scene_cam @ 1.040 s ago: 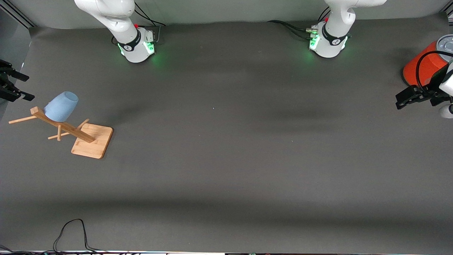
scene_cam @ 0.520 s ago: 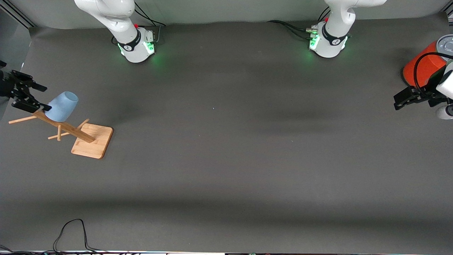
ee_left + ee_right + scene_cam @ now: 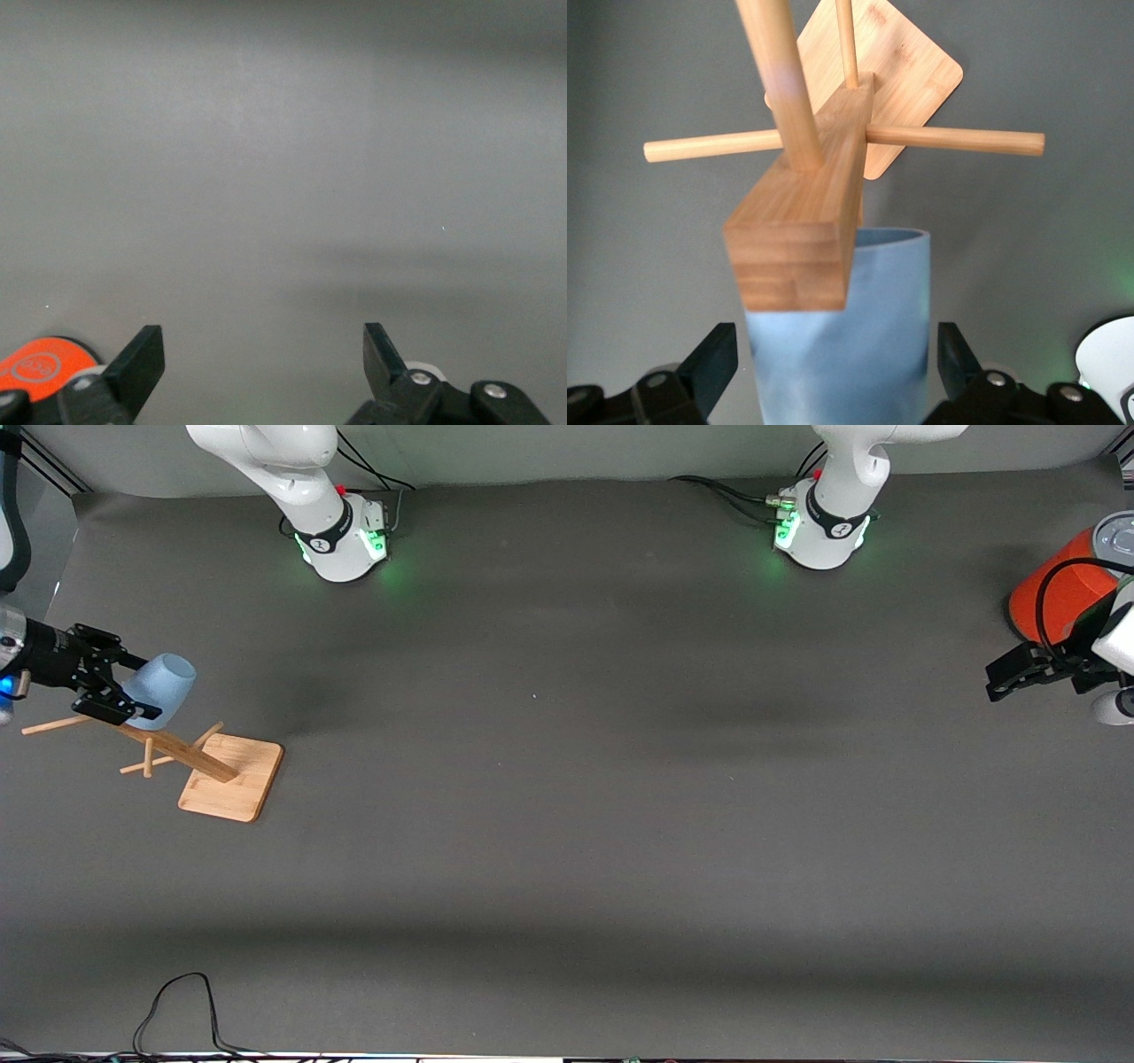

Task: Rotate and upright cup with both arms
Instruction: 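Lift the blue cup off the stand peg with the right gripper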

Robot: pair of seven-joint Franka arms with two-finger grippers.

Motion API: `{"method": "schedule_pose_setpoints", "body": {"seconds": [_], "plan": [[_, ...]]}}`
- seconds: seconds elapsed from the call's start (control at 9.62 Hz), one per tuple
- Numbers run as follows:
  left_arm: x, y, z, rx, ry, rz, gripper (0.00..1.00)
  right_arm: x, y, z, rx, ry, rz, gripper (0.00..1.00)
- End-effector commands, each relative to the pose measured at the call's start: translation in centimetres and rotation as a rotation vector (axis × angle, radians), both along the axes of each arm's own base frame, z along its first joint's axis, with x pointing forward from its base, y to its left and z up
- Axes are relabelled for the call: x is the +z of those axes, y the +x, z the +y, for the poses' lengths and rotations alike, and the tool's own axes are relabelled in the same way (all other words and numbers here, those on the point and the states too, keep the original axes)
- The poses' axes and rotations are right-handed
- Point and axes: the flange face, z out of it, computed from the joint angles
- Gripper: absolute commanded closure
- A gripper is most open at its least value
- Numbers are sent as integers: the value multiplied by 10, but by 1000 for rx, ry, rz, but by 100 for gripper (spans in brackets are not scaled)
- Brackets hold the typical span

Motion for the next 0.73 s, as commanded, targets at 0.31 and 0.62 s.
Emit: {"method": "schedule_pose_setpoints", "body": {"seconds": [0.31,0.62], "plan": [[6,-3,-26,-25,-5,-12,0,-2,1,5,-16,19,-2,38],[-4,0,-28,-33,-3,-8,0,32,7,18,-10,23,2,38]]}}
